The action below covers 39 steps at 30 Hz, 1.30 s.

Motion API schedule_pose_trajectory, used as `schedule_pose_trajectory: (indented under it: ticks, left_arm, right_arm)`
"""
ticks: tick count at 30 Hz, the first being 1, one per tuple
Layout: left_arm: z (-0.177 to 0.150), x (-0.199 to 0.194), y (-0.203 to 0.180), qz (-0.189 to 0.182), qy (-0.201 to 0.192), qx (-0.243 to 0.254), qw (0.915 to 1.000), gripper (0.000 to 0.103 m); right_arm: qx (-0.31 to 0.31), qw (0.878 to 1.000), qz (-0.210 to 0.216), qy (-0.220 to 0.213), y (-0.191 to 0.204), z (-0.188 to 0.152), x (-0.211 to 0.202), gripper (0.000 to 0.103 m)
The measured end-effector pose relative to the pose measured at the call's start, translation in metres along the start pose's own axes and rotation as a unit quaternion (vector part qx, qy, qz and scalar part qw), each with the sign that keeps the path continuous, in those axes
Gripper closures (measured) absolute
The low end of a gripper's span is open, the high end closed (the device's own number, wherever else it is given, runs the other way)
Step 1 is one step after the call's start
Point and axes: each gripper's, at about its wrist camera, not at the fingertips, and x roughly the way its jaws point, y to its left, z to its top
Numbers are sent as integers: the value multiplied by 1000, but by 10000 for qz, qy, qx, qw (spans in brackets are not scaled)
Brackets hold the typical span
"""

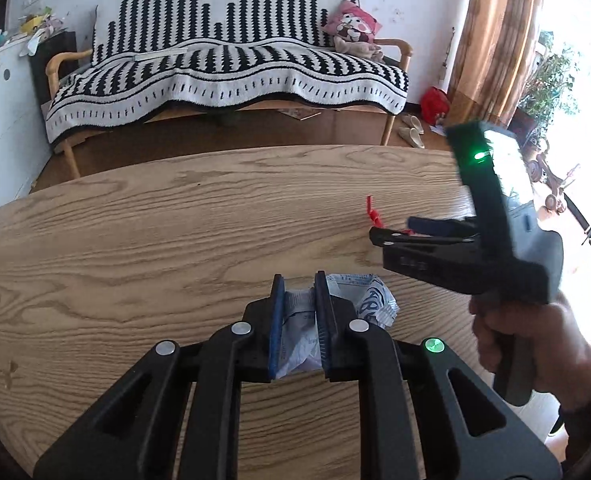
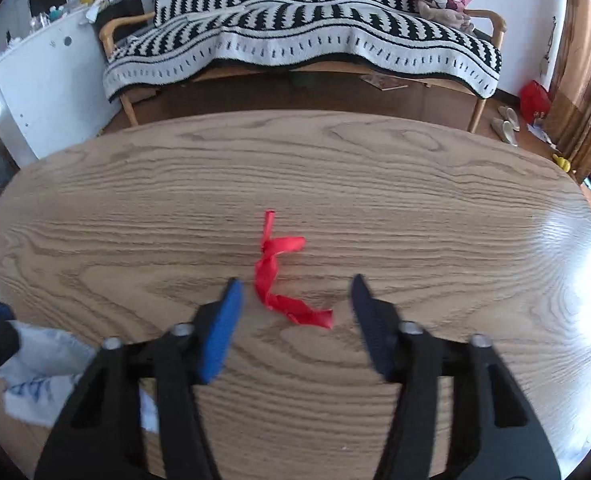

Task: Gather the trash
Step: 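Grasp the white plastic bag with the left tool while the right tool grasps the red ribbon, then carry both items over the black bin and open both tools to drop them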

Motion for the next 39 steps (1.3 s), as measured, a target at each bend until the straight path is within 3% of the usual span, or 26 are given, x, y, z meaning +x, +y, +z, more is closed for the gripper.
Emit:
schedule_pose_trajectory:
  ticks: [6,11,18,22,27,29,32,36,39]
  left_arm:
    - [0,-3,-9,-2,-22,80,10000,89]
    - [3,-13,-34,-166,-110,184,9996,89]
    - [1,-31,-115,-635,-206,478,9966,89]
    - [-1,-42,-184,-1061,-292,707,9914,89]
    - [-16,-54,-290,-1752,-309,1160,9772,89]
    - [-29,-56,-333,-2003,-276,1400,9693,89]
    - [-60,-55,-399,-2361,-184,1851,9538,89]
    - [-113,-44,-480,-2766,25,2542,9267,89]
    - [-144,-29,-517,-2949,325,2805,9129,89]
  right_arm:
    - [-50,9998,43,-174,-4,-14,-21,73]
    - [176,9991,-19,-393,-38,-46,-79,73]
    - [734,9933,-538,-710,-123,-135,-186,73]
    - [1381,9811,-1010,-906,-187,-205,-250,73]
    - [2233,9543,-1745,-949,-260,-304,-304,73]
    - [2763,9356,-1999,-909,-294,-352,-321,73]
    - [3423,9078,-2263,-866,-332,-410,-340,73]
    - [3863,8824,-2576,-765,-363,-465,-354,73]
    - [4103,8679,-2716,-674,-382,-496,-360,73]
